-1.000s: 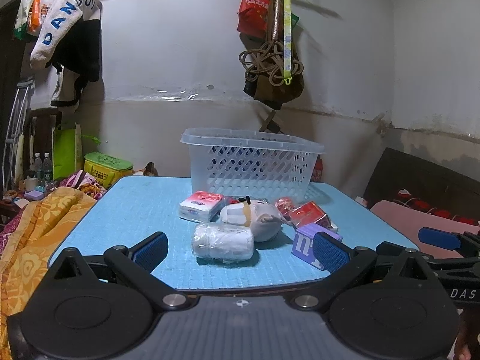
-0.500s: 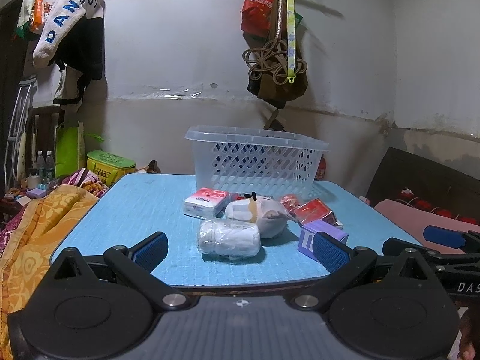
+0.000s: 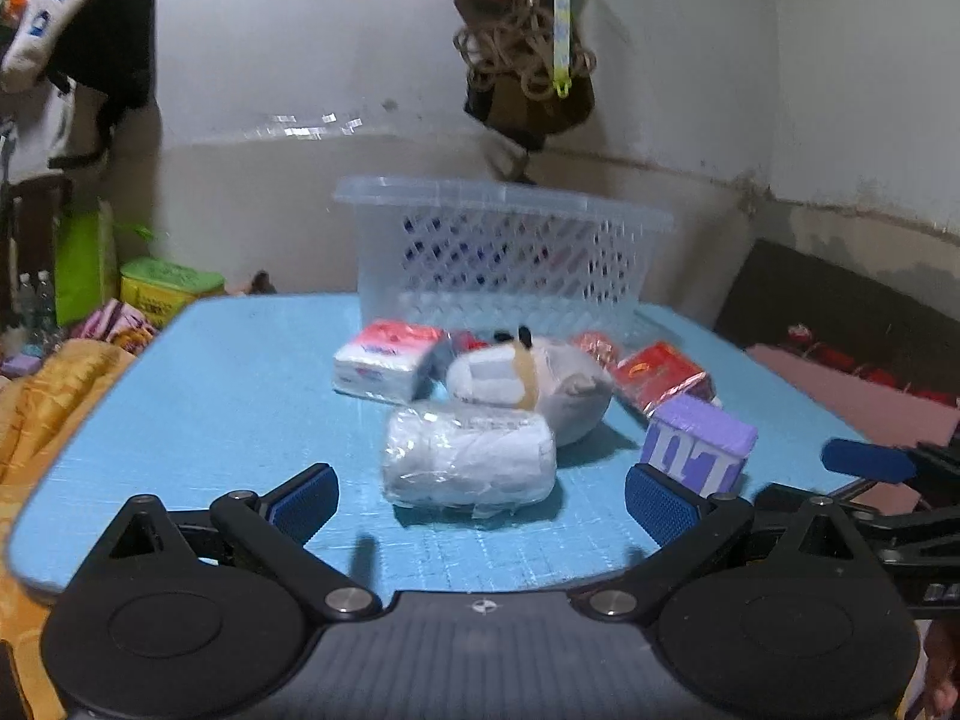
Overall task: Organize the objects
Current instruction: 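Grasp the purple box with the right tool while the left tool grasps the plastic-wrapped white roll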
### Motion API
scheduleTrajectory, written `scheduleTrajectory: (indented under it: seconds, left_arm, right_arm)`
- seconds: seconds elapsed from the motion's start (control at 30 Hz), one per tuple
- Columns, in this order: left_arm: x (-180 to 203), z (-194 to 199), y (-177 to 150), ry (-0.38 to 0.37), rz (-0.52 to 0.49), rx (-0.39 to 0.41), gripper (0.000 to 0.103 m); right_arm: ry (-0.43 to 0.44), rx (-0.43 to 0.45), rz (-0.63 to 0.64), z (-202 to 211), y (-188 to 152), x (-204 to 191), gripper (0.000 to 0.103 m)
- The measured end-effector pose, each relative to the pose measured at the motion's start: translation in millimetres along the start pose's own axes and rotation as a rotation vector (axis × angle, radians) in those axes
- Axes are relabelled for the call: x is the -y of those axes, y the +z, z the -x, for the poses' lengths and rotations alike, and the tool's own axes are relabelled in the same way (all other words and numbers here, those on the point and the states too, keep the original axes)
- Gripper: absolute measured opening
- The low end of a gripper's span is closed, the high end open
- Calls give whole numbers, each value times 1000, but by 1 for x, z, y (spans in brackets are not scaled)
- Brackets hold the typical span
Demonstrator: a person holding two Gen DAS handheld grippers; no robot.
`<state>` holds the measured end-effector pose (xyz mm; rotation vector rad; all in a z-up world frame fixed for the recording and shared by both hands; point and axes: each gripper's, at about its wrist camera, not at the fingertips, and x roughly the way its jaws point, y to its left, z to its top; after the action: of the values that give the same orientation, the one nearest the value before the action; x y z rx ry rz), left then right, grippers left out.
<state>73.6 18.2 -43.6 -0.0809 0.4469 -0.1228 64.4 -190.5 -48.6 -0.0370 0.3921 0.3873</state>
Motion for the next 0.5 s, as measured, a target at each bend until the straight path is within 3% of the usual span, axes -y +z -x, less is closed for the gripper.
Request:
scheduleTrajectory:
  seconds: [0.23,0.3,0.4,0.5]
  left_arm:
    - [-2,-25,-5,17,5,-34,103]
    - [1,-28,-5,51,-19,-28,103]
    - [0,-36,-4,59,-19,-32,100]
    - [2,-39,-3,84,-33,-18,87]
  right_arm:
    - [-5,-29,6,-22,-6,-2,88]
    - [-13,-20,20,-23,-5,-4,85]
    - [-19,-11,32,-26,-3,-6,76]
    - [-13,-30,35,-31,0,-6,61]
